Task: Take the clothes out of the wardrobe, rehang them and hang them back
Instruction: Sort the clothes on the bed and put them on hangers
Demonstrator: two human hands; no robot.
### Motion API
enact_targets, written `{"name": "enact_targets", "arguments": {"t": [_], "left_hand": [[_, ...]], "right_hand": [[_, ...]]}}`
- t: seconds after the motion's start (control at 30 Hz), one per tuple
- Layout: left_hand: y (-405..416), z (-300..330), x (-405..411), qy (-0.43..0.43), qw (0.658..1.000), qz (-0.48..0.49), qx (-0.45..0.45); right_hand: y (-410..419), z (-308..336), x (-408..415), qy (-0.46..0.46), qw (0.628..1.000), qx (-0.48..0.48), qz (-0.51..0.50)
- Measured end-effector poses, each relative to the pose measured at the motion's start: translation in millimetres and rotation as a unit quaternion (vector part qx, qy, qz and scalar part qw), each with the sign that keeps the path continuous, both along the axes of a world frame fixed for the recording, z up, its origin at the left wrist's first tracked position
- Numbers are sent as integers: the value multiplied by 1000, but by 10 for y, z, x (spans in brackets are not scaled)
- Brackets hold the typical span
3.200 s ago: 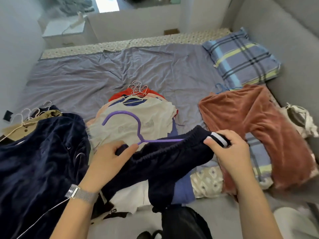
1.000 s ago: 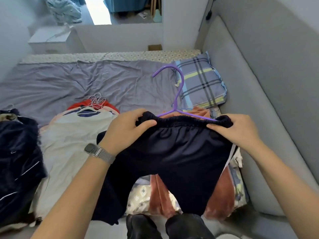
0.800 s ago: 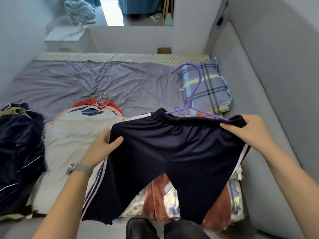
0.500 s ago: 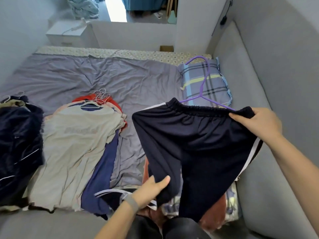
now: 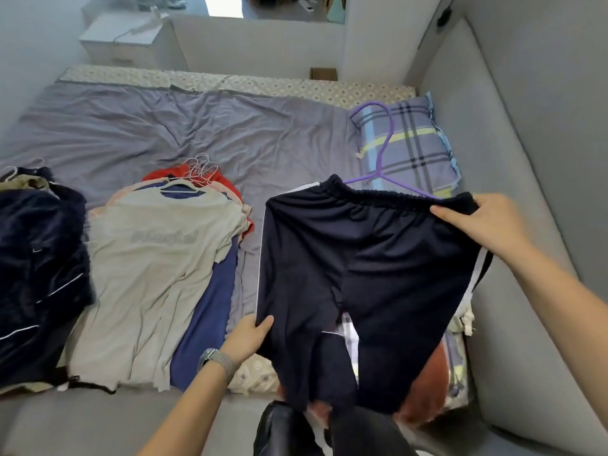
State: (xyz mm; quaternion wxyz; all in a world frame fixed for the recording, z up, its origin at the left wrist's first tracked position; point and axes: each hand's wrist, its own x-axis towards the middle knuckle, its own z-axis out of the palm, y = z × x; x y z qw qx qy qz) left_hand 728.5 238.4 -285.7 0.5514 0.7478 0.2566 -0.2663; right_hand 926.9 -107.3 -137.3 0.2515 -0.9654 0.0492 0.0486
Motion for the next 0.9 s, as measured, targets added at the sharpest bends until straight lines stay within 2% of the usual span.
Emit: {"name": "enact_targets", "arguments": {"t": [0.1,0.2,0.23,0.33,0.37,0.43,0.47,0.53,0.6,0.7,0.8,0.9], "left_hand": [[25,-100,-176,101,987,-126,-17],[-65,-74,-187,167,971,-119,-122],[-104,-116,-110,171,973,-99,-121],[-211,-345,329,136,990,31,-25],[-241,-449,489,120,991,56,26],[-276,-786,730,104,983,119,91],[-334,-854,832,109,977,158,90],[-498,-908,1003,103,968,224,55],[-635,-888,1114,83,972,214,44],[-733,-860,1146,55,982,170,57],[-627,-851,1044,62,981,169,66],[-369,-749,883,55,979,185,64]], "right_hand": [[-191,-67,113,53,998,-19,39],[-330,-60,421,102,991,-7,83],[-356,-128,593,112,990,-5,88],[-358,-669,1188,110,988,-32,104],[-347,-939,1378,91,987,-65,118],[-295,-1493,1645,80,965,-189,160],[-253,-1745,1700,108,948,-249,169],[-125,-2162,1658,180,925,-281,181],[54,-2456,1445,218,925,-242,196],[462,-2667,1027,209,947,-147,197],[894,-2648,694,191,959,-41,206],[1282,-2530,476,223,952,57,200]]}}
